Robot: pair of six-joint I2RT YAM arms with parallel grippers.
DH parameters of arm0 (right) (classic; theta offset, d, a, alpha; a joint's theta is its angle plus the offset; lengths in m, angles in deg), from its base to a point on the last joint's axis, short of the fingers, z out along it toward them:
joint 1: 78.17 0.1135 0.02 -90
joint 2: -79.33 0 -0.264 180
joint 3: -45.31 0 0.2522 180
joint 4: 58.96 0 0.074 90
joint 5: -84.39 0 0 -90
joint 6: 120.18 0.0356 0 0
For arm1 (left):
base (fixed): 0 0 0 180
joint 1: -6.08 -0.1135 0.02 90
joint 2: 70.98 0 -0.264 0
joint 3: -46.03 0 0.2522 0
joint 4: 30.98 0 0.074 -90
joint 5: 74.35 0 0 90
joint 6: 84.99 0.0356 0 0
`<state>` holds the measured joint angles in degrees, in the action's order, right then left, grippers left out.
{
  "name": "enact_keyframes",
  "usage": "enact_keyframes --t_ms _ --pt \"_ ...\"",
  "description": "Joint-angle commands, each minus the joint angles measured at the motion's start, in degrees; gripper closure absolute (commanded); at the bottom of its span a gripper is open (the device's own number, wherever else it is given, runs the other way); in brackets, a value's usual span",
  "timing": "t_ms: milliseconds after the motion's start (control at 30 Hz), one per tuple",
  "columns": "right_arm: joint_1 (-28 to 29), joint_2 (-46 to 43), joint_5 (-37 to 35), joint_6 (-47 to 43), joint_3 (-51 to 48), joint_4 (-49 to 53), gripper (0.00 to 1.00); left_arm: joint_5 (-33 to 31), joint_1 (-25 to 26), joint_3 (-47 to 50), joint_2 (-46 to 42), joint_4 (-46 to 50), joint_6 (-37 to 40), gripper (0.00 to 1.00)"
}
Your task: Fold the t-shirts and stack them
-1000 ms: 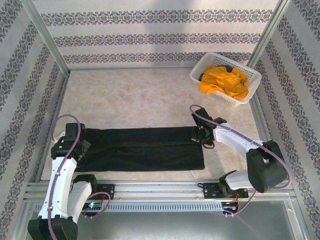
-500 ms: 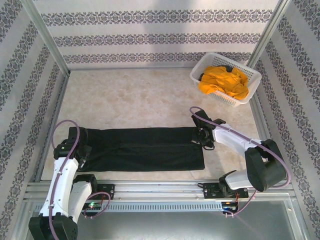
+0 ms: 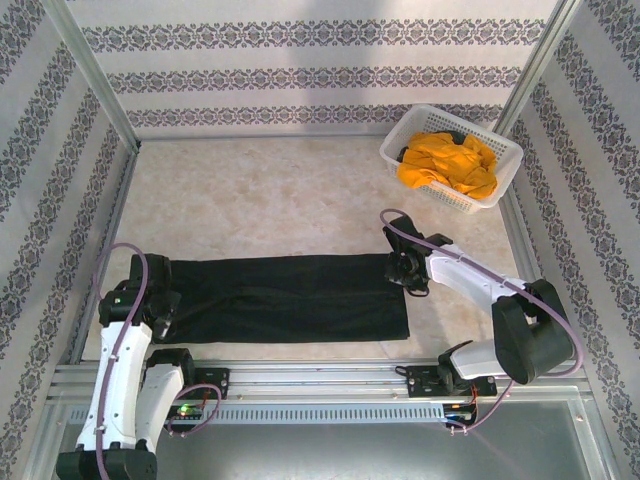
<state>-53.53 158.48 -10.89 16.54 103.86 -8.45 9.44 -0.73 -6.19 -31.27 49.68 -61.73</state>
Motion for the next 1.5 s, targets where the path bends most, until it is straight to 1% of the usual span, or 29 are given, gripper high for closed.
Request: enact_keyframes --t_ms 0,167,300,467,567,600,667,700,767,967,1067,1167,1267,1333,1467 --pt "1.02 -1.85 -2.79 0.04 2.19 1.75 0.69 1.12 0.13 1.49 0.10 2.67 -1.00 1.00" --pt "1.84 -1.05 -2.62 0.09 3.40 1.75 0.68 0.76 0.12 3.76 1.89 0.50 0.84 1.00" --pt "2.76 -0.43 -1.36 0.24 3.78 0.45 0.67 2.47 0.13 6.32 4.86 -5.44 2.51 1.00" --pt "3.26 1.04 1.29 2.09 3.54 -1.77 0.67 2.18 0.13 6.07 9.94 -10.68 5.07 1.00" --pt "3.93 3.23 2.53 3.88 3.98 -2.82 0.67 1.90 0.17 5.24 11.87 -11.74 5.98 1.00" --pt "4.30 3.97 2.82 4.60 4.22 -2.99 0.67 1.82 0.18 4.91 12.06 -11.67 6.18 0.93" --pt "5.22 5.11 3.19 6.00 4.71 -3.35 0.68 1.65 0.19 4.06 12.02 -10.84 6.27 0.73" --pt "5.77 5.58 3.22 6.67 4.98 -3.44 0.69 1.65 0.11 3.30 11.58 -10.52 6.48 0.67" --pt "6.61 6.07 3.10 7.87 5.29 -3.83 0.71 1.80 0.13 1.76 11.06 -9.71 7.04 0.62" --pt "7.22 8.31 5.25 11.61 5.25 -6.90 0.76 1.69 0.17 -6.56 13.00 -9.41 10.62 0.62" --pt "7.17 11.32 6.55 12.91 6.19 -8.24 0.78 3.02 0.13 -8.90 16.71 -13.66 12.35 0.64" --pt "7.13 15.15 5.72 13.35 8.00 -8.02 0.80 6.72 -0.07 -9.18 23.38 -19.57 11.99 0.67" --pt "6.27 18.71 4.39 13.57 9.86 -6.28 0.82 10.63 -0.05 -8.69 31.81 -26.04 11.07 0.69" --pt "5.62 21.00 3.22 13.53 11.87 -3.53 0.82 12.82 0.03 -8.33 37.78 -29.68 11.32 0.71" --pt "3.34 25.12 3.47 12.74 15.82 1.17 0.80 17.41 0.04 -8.00 46.46 -34.49 12.96 0.71"
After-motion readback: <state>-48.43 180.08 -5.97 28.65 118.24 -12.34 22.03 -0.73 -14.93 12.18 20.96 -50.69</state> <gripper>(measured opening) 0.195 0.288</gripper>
